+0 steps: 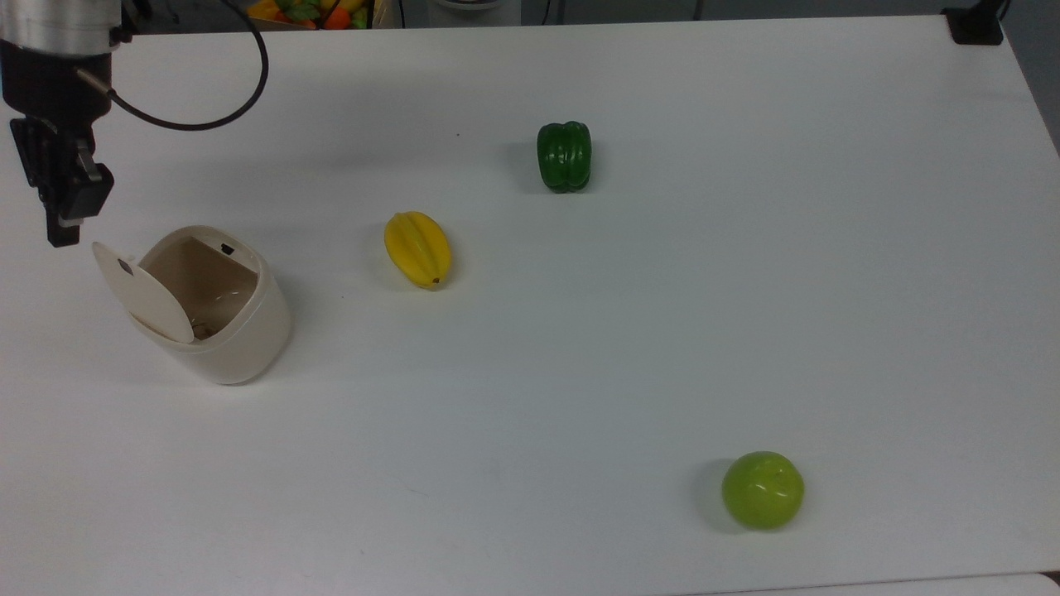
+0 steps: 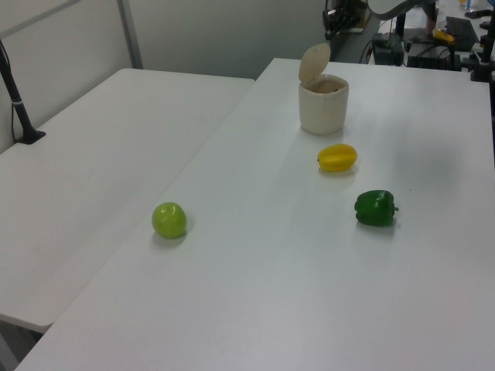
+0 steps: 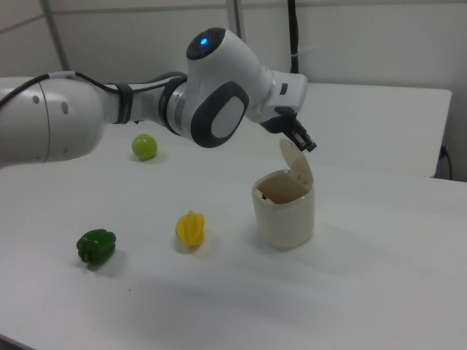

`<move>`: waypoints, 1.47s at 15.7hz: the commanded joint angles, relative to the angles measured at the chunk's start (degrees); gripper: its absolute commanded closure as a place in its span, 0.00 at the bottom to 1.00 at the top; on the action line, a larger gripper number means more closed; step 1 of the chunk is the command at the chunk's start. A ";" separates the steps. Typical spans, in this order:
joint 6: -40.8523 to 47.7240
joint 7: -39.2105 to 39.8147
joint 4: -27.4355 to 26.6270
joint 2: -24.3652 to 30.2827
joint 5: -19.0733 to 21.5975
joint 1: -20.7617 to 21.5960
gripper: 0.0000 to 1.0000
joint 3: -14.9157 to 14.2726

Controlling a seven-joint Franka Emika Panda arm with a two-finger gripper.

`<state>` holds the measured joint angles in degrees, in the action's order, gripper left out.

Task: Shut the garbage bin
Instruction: 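Push the raised lid down over the bin opening with the gripper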

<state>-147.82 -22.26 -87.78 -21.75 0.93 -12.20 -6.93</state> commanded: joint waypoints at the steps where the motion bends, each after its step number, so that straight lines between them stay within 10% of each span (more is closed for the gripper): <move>1: -1.42 -1.47 -0.11 -0.92 -0.14 1.13 0.94 0.07; 23: 17.30 7.76 -0.20 -0.05 -0.14 3.32 0.93 0.42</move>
<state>-133.34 -16.05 -87.55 -22.75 0.85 -10.52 -6.11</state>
